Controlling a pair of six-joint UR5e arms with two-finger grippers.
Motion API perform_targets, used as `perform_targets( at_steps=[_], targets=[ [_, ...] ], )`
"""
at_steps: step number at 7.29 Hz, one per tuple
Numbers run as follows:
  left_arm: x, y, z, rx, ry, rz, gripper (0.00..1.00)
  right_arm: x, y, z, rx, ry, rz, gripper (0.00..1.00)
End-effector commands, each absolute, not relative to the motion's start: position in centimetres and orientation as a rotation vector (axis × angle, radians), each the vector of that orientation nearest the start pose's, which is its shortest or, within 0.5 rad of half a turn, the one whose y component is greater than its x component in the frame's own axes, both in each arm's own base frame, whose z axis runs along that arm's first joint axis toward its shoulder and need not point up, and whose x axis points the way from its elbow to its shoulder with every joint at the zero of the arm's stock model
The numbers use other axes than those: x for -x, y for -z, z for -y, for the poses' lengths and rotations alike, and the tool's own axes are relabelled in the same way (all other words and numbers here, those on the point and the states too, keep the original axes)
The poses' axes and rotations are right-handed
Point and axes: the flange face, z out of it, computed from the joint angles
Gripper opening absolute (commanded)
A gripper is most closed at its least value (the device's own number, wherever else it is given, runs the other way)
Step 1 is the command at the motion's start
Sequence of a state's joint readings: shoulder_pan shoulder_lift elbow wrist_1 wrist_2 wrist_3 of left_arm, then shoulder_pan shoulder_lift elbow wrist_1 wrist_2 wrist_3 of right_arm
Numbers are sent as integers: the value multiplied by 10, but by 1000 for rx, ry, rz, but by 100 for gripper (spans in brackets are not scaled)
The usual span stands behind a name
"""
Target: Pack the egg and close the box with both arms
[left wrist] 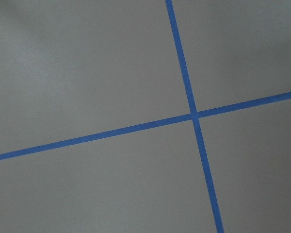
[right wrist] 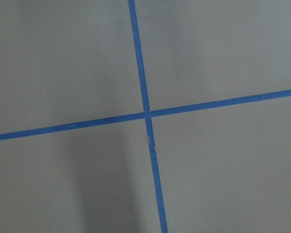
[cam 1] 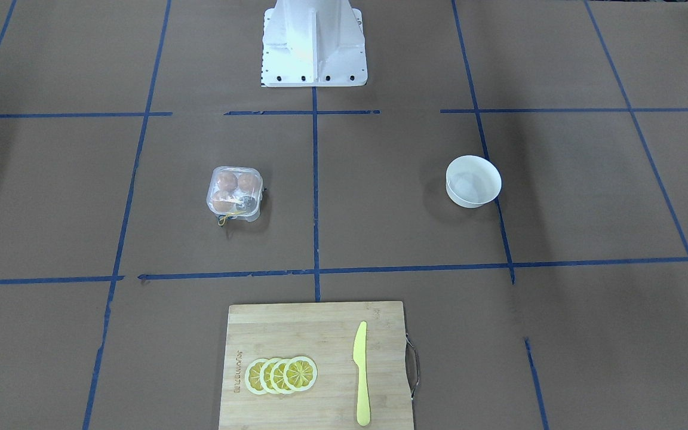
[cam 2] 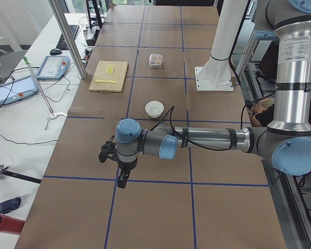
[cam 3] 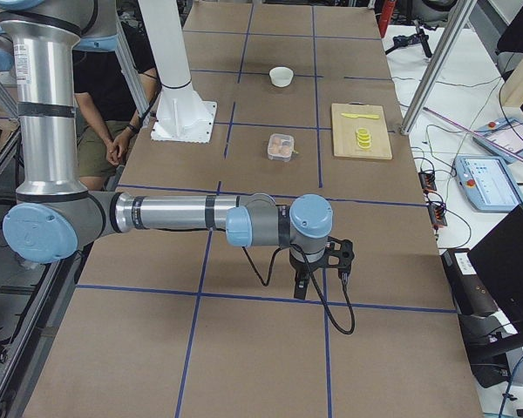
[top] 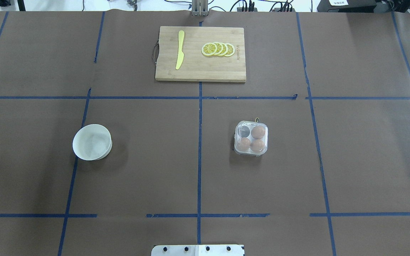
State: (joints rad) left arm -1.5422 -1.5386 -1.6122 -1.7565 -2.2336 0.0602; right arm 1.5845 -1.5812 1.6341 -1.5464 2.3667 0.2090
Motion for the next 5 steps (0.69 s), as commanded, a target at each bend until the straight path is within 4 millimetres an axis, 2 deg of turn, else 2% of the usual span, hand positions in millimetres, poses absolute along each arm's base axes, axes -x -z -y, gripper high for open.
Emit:
perform_targets(
  at_steps=[1, 2, 5],
  targets=[
    [54, -640, 492, -157, -56, -717, 100, -69, -635, 491, 14, -187, 793, 100],
    [53, -639, 492, -139, -8, -739, 100, -69, -639, 490, 20, -187, 791, 100],
    [52, -638, 492, -142, -11, -741, 100, -70, -644, 490, 26, -188, 786, 100]
  ],
)
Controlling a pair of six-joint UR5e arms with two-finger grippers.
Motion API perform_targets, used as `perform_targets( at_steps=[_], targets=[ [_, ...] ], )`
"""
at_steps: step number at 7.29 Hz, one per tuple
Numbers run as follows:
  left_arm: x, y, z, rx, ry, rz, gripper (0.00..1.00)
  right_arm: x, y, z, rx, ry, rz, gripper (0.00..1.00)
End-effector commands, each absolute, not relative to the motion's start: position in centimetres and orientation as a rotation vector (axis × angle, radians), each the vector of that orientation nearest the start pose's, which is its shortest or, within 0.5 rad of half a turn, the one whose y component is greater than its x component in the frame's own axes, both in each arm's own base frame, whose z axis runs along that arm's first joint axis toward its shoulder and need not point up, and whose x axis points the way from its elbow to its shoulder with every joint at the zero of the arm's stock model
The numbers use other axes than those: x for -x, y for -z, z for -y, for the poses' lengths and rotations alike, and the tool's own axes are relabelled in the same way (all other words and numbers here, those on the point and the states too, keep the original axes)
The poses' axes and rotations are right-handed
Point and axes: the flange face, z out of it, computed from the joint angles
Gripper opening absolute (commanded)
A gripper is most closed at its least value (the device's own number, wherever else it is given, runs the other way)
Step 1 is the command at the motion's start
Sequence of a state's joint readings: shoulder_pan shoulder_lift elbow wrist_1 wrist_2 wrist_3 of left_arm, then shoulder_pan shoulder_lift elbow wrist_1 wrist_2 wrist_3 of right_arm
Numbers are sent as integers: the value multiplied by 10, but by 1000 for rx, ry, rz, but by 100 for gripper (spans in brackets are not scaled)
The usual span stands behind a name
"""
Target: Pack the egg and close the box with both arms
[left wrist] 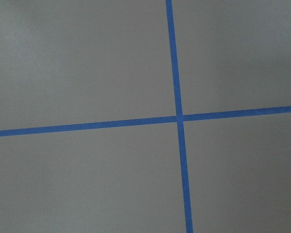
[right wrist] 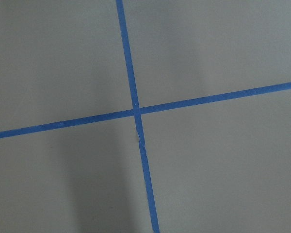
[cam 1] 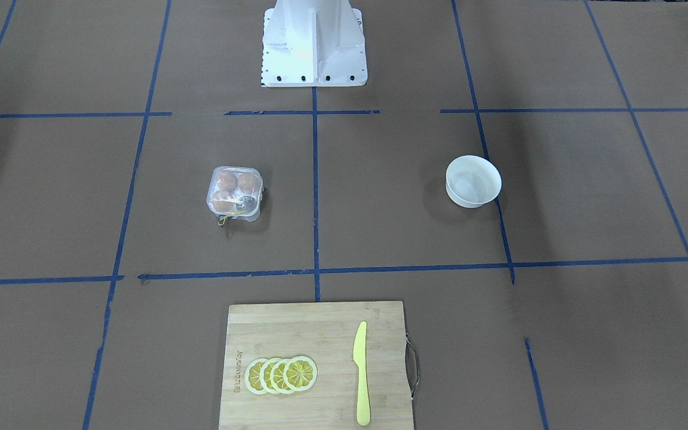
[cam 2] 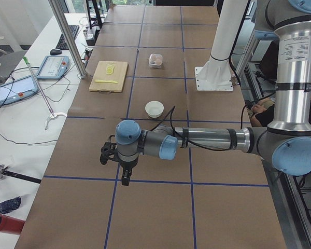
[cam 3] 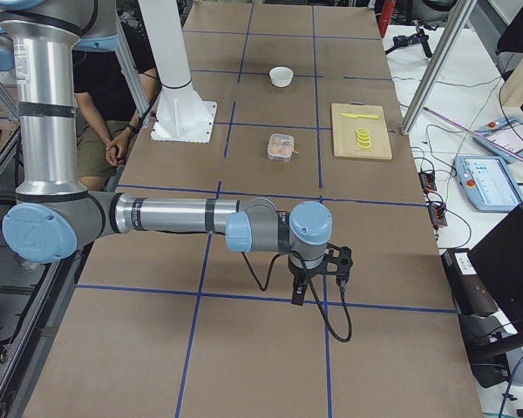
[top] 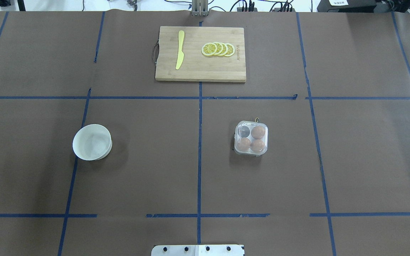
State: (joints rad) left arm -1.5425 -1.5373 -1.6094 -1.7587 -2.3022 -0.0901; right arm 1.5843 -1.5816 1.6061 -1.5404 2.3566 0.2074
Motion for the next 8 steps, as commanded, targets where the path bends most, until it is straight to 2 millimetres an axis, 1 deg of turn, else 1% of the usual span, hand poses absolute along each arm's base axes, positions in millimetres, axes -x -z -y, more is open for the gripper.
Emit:
perform_targets(
  at_steps=[1, 8],
  targets=[
    [52, -636, 493, -147, -14, -741, 100, -70, -645, 490, 27, -187, 786, 100],
    [52, -636, 492, -153, -20, -741, 100, -71, -648, 488, 33, -197, 766, 100]
  ],
)
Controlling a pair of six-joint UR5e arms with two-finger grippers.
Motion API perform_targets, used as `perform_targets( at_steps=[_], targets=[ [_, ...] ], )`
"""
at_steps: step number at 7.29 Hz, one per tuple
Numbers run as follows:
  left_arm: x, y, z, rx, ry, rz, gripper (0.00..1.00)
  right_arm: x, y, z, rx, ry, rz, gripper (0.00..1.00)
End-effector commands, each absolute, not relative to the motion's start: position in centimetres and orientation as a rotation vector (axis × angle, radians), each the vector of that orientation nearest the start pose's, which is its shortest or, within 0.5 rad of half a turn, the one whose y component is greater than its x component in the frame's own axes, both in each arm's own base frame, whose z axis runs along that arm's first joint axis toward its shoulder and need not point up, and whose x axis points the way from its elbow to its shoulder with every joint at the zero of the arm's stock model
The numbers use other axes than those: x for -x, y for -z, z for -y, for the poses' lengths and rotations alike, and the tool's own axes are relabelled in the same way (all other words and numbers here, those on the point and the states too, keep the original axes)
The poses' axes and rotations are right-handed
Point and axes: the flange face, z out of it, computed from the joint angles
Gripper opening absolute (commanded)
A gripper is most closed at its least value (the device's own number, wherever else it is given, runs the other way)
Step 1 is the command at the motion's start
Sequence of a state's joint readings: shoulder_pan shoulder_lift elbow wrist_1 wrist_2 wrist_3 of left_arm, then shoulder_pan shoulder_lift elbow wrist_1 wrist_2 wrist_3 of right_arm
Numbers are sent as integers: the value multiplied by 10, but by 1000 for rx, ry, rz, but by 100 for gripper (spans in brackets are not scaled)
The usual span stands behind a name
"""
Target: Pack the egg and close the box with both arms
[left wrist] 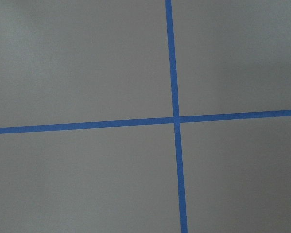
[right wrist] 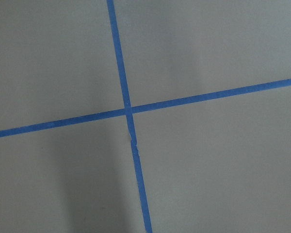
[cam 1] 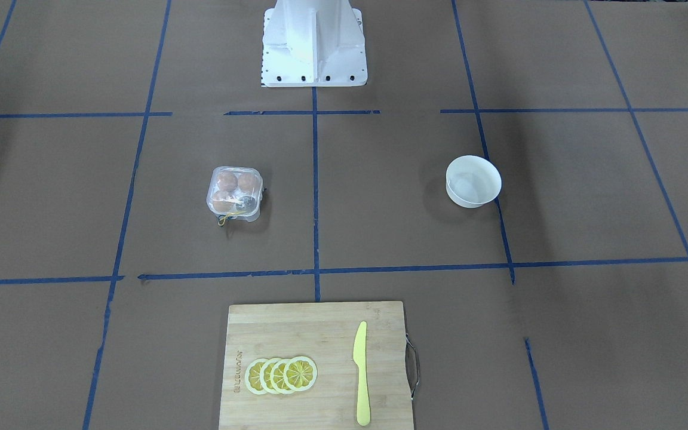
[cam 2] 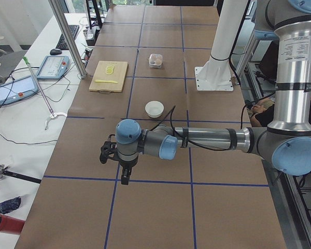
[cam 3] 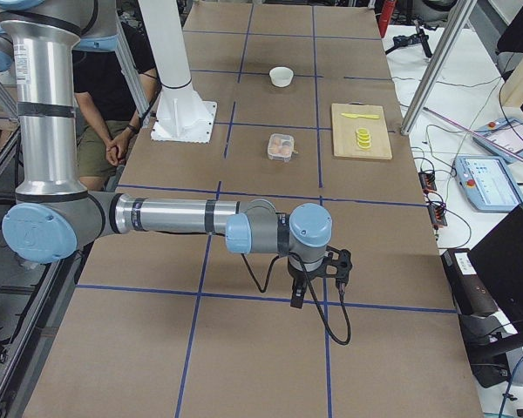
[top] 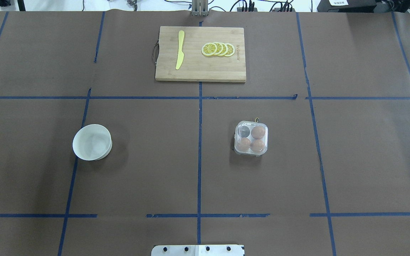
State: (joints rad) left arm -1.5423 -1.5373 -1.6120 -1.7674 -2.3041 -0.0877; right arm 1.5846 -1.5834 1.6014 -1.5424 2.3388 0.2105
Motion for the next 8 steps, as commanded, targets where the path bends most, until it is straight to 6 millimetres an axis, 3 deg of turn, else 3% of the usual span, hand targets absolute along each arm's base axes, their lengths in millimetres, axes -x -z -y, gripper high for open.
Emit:
perform_targets(
  at_steps=[1, 8],
  targets=[
    [53, -636, 492, -155, -19, -741, 100, -71, -648, 488, 27, -186, 767, 100],
    [53, -636, 492, -154, -20, -740, 100, -70, -646, 490, 22, -173, 777, 100]
  ],
)
